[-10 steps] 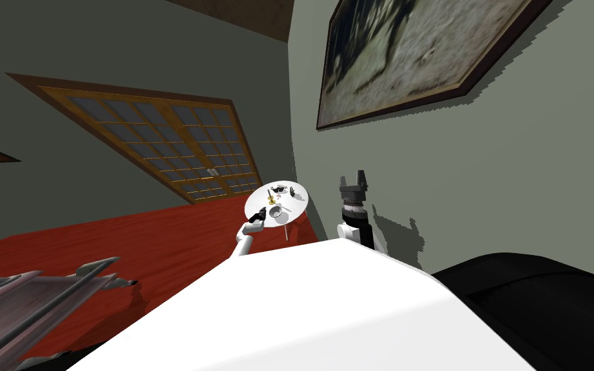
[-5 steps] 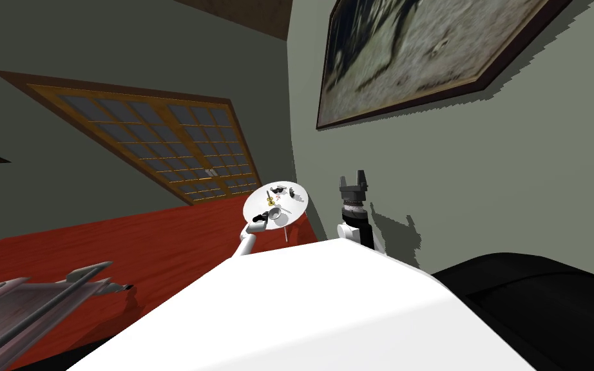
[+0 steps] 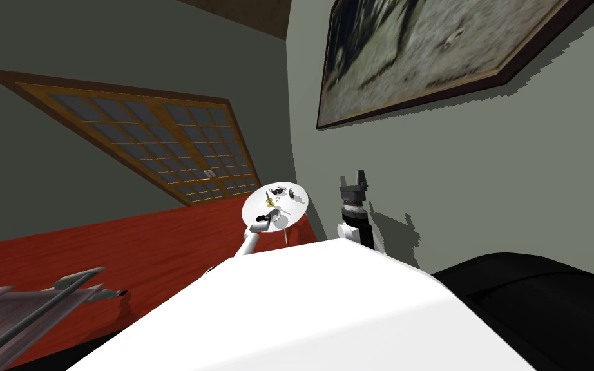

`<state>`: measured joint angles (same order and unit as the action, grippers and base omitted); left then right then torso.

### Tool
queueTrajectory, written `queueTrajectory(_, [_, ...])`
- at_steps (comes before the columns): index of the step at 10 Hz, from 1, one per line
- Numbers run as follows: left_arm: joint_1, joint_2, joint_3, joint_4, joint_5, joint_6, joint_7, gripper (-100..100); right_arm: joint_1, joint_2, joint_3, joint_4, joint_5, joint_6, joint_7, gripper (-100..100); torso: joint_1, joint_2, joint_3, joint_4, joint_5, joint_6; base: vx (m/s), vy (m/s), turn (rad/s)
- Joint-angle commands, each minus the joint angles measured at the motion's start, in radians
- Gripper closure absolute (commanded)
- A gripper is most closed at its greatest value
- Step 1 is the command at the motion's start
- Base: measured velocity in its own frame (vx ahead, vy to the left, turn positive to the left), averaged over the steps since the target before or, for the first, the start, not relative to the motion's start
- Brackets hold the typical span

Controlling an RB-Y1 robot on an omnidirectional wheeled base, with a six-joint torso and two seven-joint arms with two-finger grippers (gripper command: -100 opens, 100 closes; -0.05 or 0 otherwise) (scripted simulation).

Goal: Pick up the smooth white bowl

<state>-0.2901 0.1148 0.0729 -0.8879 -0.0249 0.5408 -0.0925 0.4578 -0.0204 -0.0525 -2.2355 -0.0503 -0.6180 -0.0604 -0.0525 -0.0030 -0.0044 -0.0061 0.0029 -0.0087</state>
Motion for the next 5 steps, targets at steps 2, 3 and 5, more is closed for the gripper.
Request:
queueTrajectory(2, [-0.015, -0.002, -0.003, 0.044, 0.005, 0.016, -0.006, -100, 0.0, 0.0, 0.0, 0.0, 0.0, 0.0, 0.0, 0, 0.0, 0.0, 0.0, 0.0, 0.0, 0.0, 0.062, 0.004, -0.012])
queueTrajectory(3, [-0.018, -0.006, -0.004, 0.06, 0.002, 0.025, -0.006, -100, 0.0, 0.0, 0.0, 0.0, 0.0, 0.0, 0.0, 0, 0.001, 0.001, 0.001, 0.0, 0.0, 0.0, 0.029, 0.007, -0.007])
queueTrajectory(5, [-0.013, -0.012, -0.004, 0.068, -0.004, 0.028, -0.004, -100, 0.0, 0.0, 0.0, 0.0, 0.0, 0.0, 0.0, 0, 0.001, 0.002, 0.001, 0.0, 0.0, 0.0, 0.033, 0.006, -0.01])
